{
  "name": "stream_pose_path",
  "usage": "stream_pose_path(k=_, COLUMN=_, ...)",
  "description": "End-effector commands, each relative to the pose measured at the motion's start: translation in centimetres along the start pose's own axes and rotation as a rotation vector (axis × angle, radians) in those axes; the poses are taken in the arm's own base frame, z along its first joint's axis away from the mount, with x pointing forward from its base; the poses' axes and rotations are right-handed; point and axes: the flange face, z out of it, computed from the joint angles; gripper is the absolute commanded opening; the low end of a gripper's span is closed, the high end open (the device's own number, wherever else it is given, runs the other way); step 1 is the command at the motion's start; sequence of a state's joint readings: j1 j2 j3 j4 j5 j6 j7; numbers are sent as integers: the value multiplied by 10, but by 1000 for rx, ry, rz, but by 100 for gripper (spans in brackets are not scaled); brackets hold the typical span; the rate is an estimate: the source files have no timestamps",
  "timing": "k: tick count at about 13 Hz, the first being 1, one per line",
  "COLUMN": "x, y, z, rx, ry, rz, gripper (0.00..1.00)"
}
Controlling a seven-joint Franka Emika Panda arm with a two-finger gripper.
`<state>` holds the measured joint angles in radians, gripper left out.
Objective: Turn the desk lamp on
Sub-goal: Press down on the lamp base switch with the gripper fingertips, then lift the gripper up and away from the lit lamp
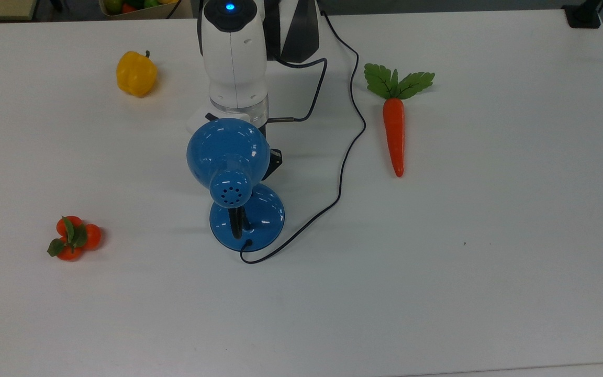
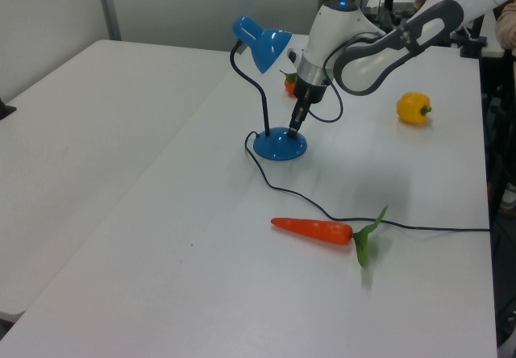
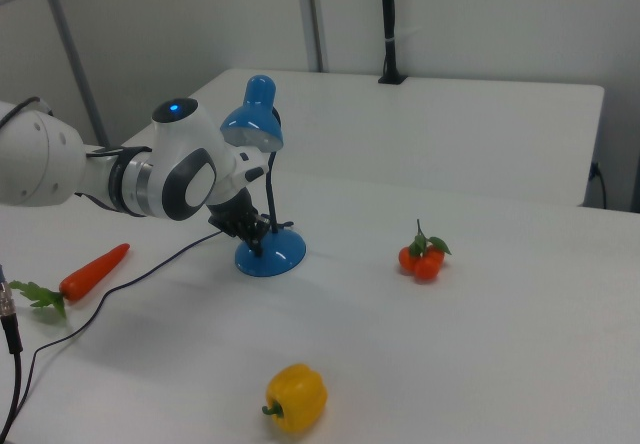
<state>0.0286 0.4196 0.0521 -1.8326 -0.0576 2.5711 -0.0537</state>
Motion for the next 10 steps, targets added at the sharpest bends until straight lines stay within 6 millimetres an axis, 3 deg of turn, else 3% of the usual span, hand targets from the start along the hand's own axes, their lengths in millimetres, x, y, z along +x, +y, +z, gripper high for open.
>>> stream_pose_path(k=1, x=0, y=-3, z=9, rx=-10, ry=12, rz=2, gripper=0)
stream_pose_path(k=10, x=-1, y=-4, z=17, rx=-15, ry=24, rz=-9, gripper=0)
